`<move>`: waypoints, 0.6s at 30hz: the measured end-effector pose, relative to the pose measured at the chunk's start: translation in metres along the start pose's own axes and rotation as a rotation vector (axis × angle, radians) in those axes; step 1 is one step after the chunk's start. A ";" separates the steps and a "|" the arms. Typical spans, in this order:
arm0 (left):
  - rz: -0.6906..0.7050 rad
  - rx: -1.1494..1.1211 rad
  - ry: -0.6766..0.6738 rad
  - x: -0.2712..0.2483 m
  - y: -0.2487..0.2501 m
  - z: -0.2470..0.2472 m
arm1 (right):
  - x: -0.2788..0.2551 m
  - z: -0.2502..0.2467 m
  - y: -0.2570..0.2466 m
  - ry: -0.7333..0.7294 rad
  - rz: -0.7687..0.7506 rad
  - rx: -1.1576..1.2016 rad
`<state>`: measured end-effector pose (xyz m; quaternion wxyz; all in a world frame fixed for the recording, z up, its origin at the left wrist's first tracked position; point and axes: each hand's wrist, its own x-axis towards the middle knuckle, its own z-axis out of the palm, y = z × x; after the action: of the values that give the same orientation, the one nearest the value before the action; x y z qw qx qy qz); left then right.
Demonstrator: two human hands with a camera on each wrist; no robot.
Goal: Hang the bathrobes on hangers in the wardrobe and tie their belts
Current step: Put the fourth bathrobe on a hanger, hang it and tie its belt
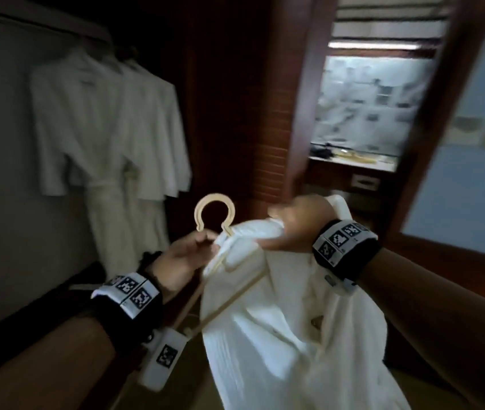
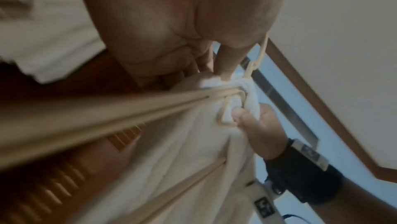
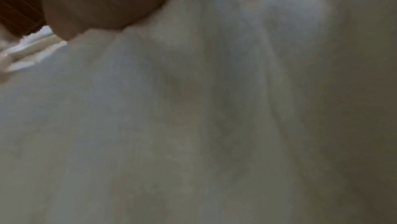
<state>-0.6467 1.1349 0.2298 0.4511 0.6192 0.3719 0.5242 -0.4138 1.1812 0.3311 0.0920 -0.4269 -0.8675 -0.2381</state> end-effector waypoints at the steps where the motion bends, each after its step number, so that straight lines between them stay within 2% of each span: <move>1: 0.001 0.056 0.057 0.003 -0.002 -0.024 | 0.029 0.005 -0.007 -0.008 -0.044 -0.009; 4: 0.029 0.289 0.168 0.025 0.004 -0.080 | 0.110 0.019 -0.020 0.026 -0.152 -0.001; 6: 0.062 0.510 0.156 0.048 0.012 -0.116 | 0.163 0.034 -0.020 0.079 -0.189 0.025; 8: 0.027 0.600 0.157 0.072 0.013 -0.154 | 0.211 0.052 -0.017 0.146 -0.217 0.065; 10: -0.071 0.628 0.135 0.094 0.010 -0.185 | 0.253 0.068 -0.017 0.182 -0.254 0.124; 13: -0.297 0.620 0.077 0.119 0.000 -0.215 | 0.307 0.097 -0.026 0.202 -0.351 0.186; 16: -0.439 0.690 0.120 0.122 -0.019 -0.249 | 0.354 0.116 -0.041 0.240 -0.428 0.283; 18: -0.529 0.756 0.163 0.113 -0.035 -0.270 | 0.382 0.118 -0.054 0.209 -0.458 0.313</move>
<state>-0.8924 1.2970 0.2435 0.2815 0.5808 0.7160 0.2660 -0.6868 1.4774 0.3490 0.1897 -0.1738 -0.9532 -0.1586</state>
